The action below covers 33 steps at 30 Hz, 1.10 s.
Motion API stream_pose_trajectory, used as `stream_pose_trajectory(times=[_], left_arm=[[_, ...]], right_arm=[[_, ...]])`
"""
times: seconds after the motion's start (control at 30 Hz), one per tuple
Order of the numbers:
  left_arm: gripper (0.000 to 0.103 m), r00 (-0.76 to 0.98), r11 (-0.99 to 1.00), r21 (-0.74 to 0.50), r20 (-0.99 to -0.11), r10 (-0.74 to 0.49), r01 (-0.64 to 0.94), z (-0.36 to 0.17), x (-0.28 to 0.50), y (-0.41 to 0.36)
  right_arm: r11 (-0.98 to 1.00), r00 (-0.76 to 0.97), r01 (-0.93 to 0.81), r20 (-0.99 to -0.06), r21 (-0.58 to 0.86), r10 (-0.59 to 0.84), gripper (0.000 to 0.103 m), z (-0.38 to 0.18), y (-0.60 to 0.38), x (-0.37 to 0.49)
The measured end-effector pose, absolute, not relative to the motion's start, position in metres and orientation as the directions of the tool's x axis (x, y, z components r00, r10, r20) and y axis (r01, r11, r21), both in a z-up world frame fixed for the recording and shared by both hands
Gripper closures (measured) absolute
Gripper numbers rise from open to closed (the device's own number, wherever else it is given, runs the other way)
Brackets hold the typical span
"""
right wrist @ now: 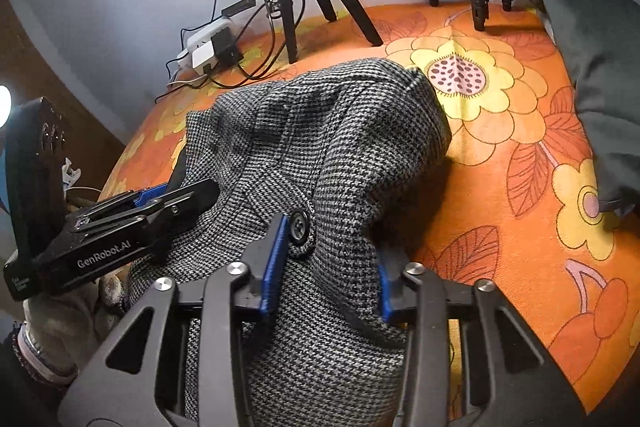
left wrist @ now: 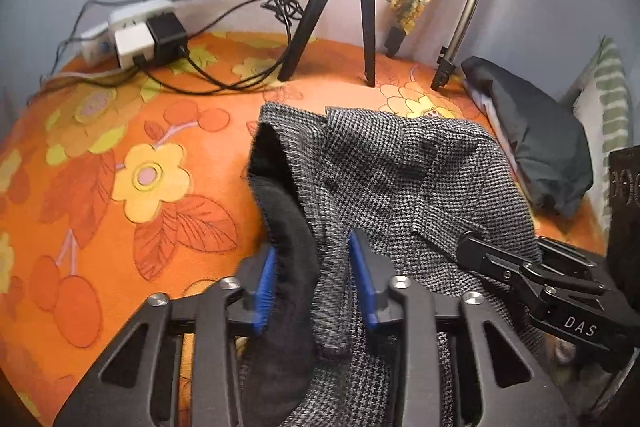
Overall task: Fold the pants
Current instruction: 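Close both grippers on the folded edge of the grey shorts, then lift the folded shorts off the bedspread with both grippers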
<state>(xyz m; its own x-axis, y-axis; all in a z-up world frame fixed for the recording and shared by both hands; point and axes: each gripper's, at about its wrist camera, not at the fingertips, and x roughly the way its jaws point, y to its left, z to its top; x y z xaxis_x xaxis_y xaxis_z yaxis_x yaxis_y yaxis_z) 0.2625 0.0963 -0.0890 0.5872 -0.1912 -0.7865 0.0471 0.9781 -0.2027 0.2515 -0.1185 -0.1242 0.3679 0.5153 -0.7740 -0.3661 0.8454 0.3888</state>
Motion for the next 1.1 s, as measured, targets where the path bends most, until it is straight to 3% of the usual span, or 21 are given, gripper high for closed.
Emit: stream_pose_trajectory(times=[0.3,0.93,1.1], left_arm=[[0.082,0.6,0.974,-0.22,-0.773,-0.207,0.052,-0.087,0.259,0.099],[0.087,0.62,0.962,-0.262,-0.743,-0.252,0.077,-0.075,0.248,0.099],[0.074,0.601,0.945,-0.321,-0.742,-0.295,0.067,-0.085,0.259,0.11]], right_arm=[[0.868,0.441,-0.421,-0.778,0.262,0.448,0.073,-0.109,-0.104,0.239],[0.865,0.531,-0.476,-0.732,0.16,0.428,0.079,-0.073,-0.108,0.215],[0.875,0.52,-0.457,-0.75,0.162,0.41,0.08,-0.083,-0.109,0.22]])
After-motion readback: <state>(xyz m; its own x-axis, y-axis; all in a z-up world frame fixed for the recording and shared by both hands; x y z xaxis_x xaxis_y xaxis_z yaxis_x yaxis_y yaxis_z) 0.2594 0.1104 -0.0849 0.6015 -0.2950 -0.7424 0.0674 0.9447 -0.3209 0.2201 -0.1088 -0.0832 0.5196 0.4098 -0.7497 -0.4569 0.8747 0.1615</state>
